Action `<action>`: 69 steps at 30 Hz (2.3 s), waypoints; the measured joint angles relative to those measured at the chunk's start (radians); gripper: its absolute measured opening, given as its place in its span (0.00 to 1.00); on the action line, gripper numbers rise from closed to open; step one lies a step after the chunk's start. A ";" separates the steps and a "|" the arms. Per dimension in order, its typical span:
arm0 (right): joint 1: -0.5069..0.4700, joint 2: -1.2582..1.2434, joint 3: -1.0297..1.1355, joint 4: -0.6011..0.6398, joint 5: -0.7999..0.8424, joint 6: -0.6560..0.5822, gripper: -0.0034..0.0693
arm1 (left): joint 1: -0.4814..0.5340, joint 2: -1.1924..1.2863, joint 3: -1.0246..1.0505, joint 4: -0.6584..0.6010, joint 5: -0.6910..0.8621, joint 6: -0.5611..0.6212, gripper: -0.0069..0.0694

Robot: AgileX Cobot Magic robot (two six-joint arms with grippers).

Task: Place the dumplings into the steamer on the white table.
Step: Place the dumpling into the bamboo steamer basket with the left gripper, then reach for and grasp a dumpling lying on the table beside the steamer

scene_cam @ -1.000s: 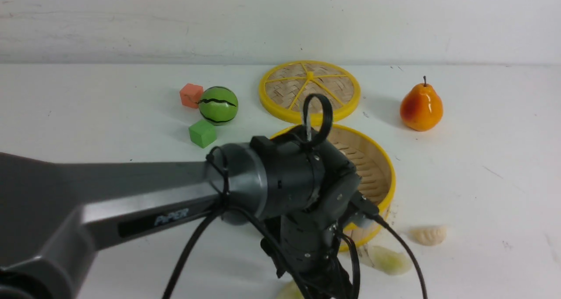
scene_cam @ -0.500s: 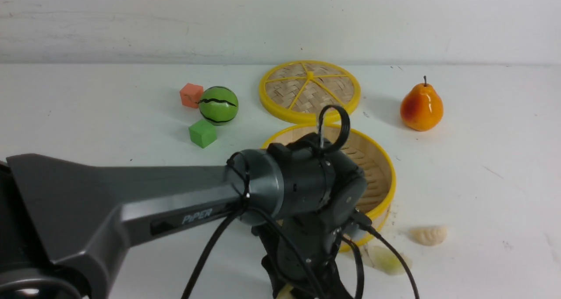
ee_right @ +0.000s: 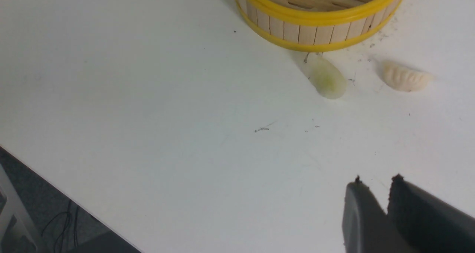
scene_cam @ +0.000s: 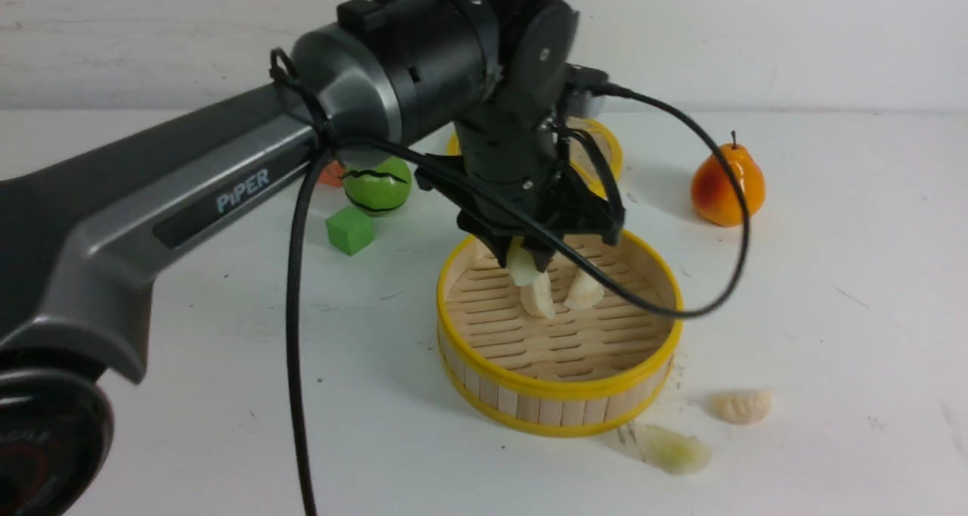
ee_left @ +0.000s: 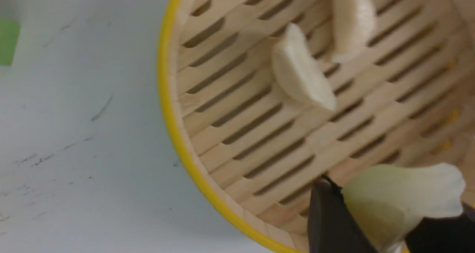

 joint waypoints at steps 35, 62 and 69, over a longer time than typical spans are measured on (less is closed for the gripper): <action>0.000 0.078 0.062 0.007 -0.159 -0.016 0.15 | 0.053 -0.069 -0.042 -0.081 0.076 0.122 0.40; 0.239 0.720 -0.228 -0.138 -0.131 -0.169 0.07 | 0.046 -1.215 1.231 -0.188 -0.152 0.163 0.07; 0.239 0.907 -0.237 -0.202 -0.199 -0.127 0.42 | 0.046 -1.288 1.243 -0.195 -0.152 0.158 0.07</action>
